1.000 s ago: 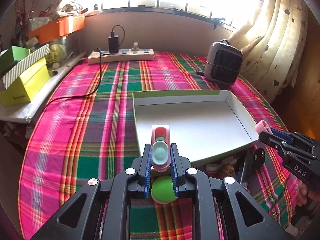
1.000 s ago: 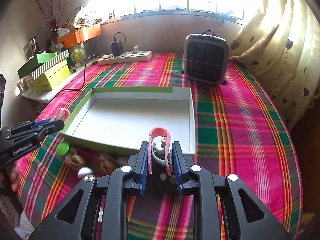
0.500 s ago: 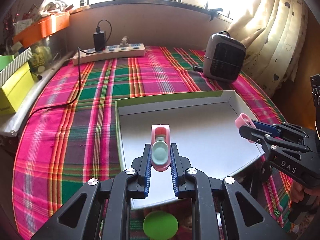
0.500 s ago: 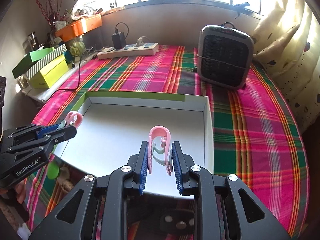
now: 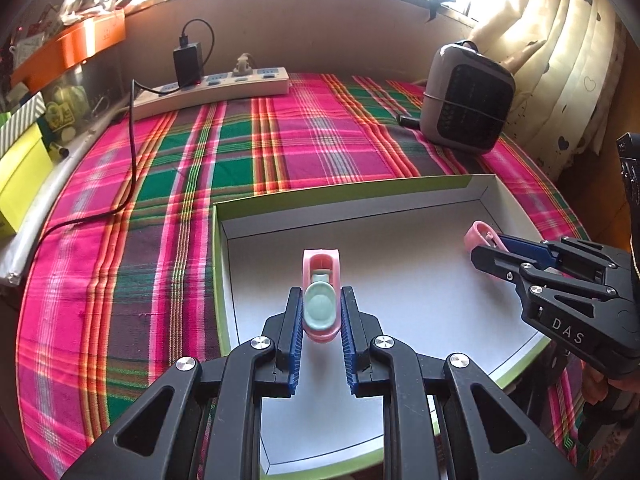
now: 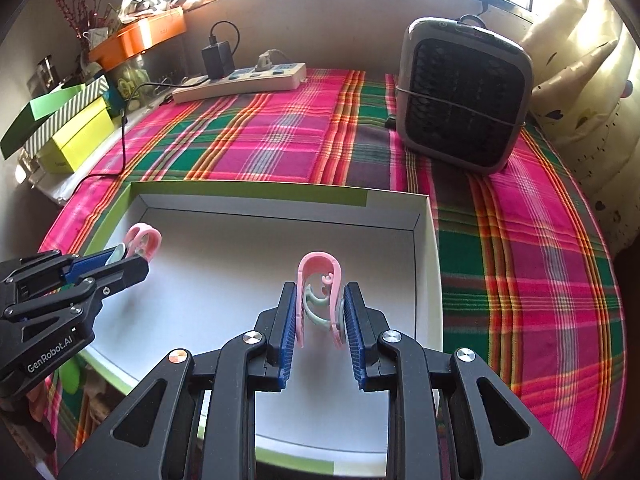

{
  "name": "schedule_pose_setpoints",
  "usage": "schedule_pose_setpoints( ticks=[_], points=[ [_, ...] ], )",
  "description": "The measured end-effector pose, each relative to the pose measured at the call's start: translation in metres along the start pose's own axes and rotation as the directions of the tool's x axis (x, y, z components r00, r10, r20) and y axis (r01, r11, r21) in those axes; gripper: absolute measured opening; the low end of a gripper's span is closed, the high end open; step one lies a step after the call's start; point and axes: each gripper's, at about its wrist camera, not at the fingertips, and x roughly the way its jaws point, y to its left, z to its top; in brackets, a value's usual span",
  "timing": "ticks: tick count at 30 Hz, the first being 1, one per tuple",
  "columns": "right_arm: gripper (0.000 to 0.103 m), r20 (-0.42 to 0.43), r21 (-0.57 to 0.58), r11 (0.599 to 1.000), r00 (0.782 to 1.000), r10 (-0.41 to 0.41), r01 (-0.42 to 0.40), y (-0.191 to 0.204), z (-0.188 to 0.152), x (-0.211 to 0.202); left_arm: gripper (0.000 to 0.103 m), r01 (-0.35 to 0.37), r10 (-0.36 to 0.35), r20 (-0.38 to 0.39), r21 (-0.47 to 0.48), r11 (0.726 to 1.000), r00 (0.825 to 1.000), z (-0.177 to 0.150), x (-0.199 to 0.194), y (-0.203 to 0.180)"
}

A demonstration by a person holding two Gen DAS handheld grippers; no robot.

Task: Organize objects
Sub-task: 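Carry the pink clip with the right tool while the left tool carries the pink holder into the box, then open the left tool to drop the pink holder while the right tool releases the pink clip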

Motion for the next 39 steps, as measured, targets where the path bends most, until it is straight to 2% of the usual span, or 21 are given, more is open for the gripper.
schedule_pose_setpoints(
  ticks=[15, 19, 34, 39],
  points=[
    [0.024, -0.006, -0.027, 0.999, 0.999, -0.042, 0.042, 0.003, 0.006, 0.011, 0.016, -0.044, 0.045, -0.016, 0.038, 0.998, 0.999, 0.005, 0.012, -0.006],
    [0.024, 0.004, -0.063, 0.995, 0.997, -0.077, 0.077, 0.009, 0.005, 0.012, 0.016, -0.055, 0.056, -0.01, 0.043, 0.998, 0.998, 0.005, 0.013, -0.007],
    [0.024, 0.01, -0.062, 0.995, 0.997, -0.08, 0.081, 0.009, 0.004, 0.013, 0.016, -0.066, 0.067, -0.019, 0.057, 0.996, 0.998, 0.005, 0.017, -0.008],
    [0.025, 0.009, -0.059, 0.995, 0.997, -0.079, 0.079, 0.009, 0.004, 0.013, 0.02, -0.054, 0.056, -0.024, 0.058, 0.997, 0.998, 0.005, 0.017, -0.009]
  ],
)
